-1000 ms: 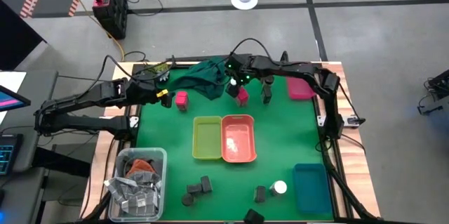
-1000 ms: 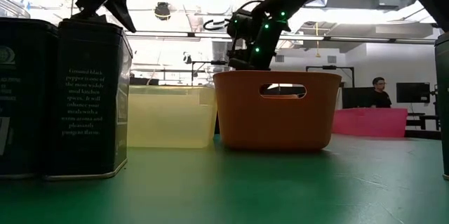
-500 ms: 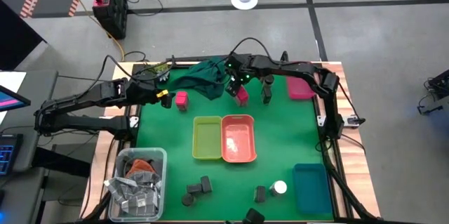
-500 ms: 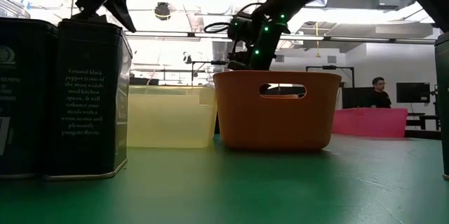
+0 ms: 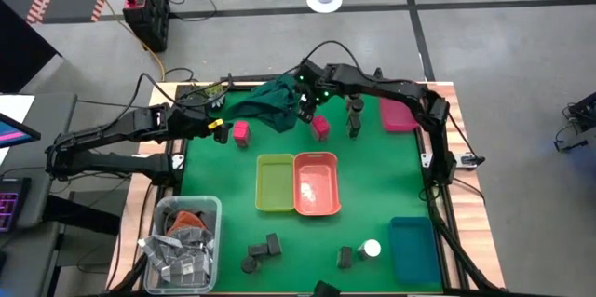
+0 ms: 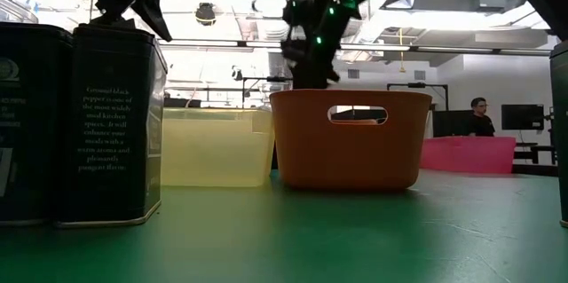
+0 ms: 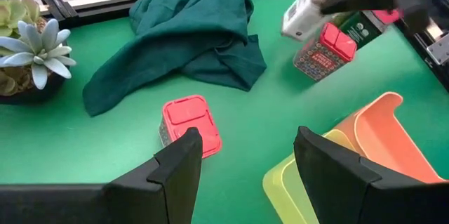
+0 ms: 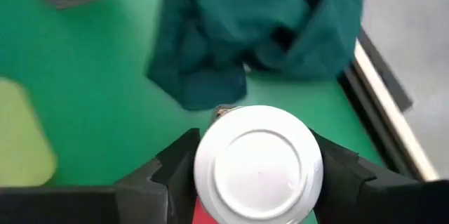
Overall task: Sort spices by type
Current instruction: Put the top white seasoning bottle into the green bin
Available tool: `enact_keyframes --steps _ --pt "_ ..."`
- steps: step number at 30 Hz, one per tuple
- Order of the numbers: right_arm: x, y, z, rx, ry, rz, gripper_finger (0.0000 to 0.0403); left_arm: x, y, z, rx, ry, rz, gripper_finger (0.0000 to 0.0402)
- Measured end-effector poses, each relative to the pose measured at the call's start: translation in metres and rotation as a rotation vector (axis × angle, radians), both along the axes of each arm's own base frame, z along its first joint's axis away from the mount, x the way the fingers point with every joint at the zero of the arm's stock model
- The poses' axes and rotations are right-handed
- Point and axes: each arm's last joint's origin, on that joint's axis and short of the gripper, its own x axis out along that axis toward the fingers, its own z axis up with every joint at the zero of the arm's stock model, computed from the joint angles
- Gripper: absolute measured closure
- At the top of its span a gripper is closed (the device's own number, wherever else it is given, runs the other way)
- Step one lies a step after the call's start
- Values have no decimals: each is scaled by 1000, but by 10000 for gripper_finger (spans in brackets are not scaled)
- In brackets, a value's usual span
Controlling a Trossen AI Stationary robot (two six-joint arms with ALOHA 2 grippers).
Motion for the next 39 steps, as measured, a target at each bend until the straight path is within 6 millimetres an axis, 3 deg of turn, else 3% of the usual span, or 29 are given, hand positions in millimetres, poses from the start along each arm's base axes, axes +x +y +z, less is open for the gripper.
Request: enact_keyframes --steps 4,10,13,17,23,29,39 --pt "14 35 27 71 -85 257 174 0 0 0 14 14 -18 187" --pt "33 123 38 73 -89 603 174 -1 -1 -1 9 32 -29 187" --pt "39 159 40 22 -113 689 174 -1 -1 -1 9 32 -29 187" --pt "46 188 42 7 -171 722 173 -1 -1 -1 9 32 -29 187" --pt "51 197 39 34 -238 677 172 -1 -1 -1 9 33 -29 187" --pt "53 207 2 75 -218 624 170 -2 -1 -3 7 50 -26 187" --pt "49 206 -36 59 -180 596 169 -3 -1 -4 6 71 -22 187"
